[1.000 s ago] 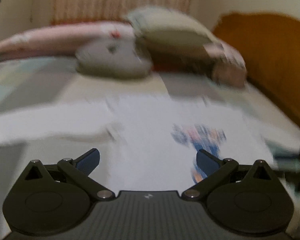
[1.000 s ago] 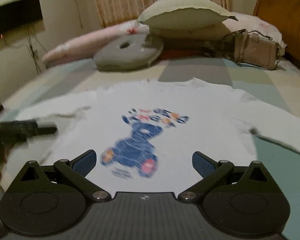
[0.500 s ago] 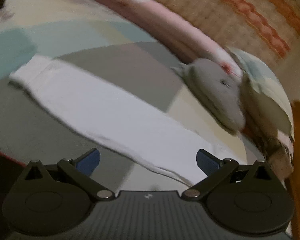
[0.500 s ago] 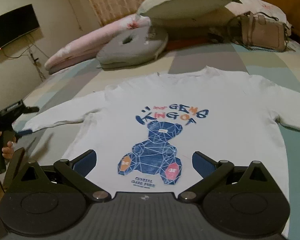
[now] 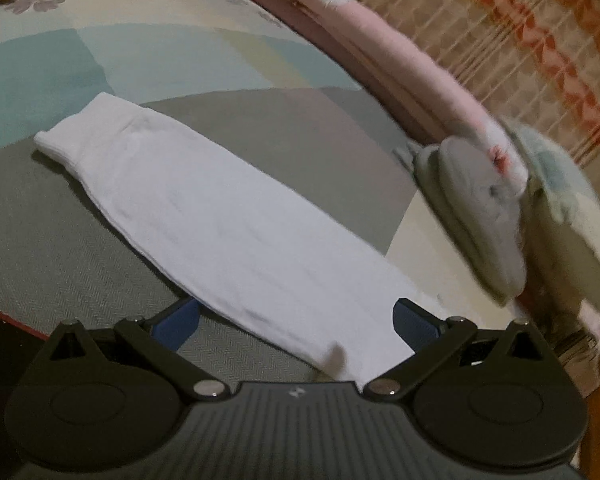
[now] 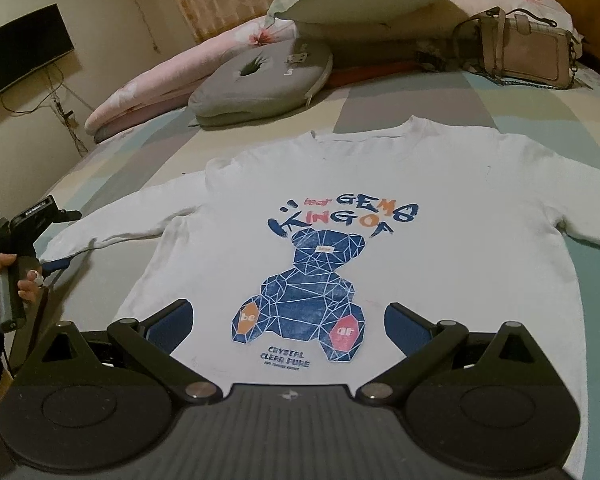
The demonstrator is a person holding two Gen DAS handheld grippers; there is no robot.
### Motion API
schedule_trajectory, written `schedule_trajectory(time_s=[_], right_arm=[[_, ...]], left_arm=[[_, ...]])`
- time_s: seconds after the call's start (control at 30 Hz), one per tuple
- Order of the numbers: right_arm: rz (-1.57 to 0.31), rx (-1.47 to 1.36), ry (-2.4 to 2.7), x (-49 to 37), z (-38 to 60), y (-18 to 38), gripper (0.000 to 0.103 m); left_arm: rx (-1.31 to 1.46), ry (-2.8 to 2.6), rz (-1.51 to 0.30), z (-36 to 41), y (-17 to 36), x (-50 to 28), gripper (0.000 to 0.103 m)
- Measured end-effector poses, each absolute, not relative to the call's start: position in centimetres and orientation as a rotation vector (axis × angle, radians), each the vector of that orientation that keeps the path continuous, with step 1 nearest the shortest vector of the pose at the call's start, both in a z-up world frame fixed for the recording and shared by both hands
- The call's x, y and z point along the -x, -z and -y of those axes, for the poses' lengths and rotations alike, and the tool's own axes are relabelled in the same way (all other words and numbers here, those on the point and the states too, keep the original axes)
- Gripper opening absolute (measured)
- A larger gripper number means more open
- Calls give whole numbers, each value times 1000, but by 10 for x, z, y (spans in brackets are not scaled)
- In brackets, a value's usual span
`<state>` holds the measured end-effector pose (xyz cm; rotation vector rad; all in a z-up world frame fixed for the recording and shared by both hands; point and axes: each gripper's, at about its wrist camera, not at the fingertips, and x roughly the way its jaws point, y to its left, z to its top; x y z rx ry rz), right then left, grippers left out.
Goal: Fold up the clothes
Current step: 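Move the open left gripper to the sleeve cuff near the grey cushions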
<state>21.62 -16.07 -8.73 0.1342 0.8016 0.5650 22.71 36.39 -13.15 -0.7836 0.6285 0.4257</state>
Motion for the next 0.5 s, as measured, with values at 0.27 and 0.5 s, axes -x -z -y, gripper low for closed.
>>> schedule_trajectory(time_s=[0.27, 0.5], right_arm=[[-811, -130, -557, -217, 160, 89, 103], [-805, -139, -554, -217, 162, 88, 103]], left_arm=[[706, -431, -698, -329, 127, -241, 102], [705, -463, -595, -345, 131, -249, 102]])
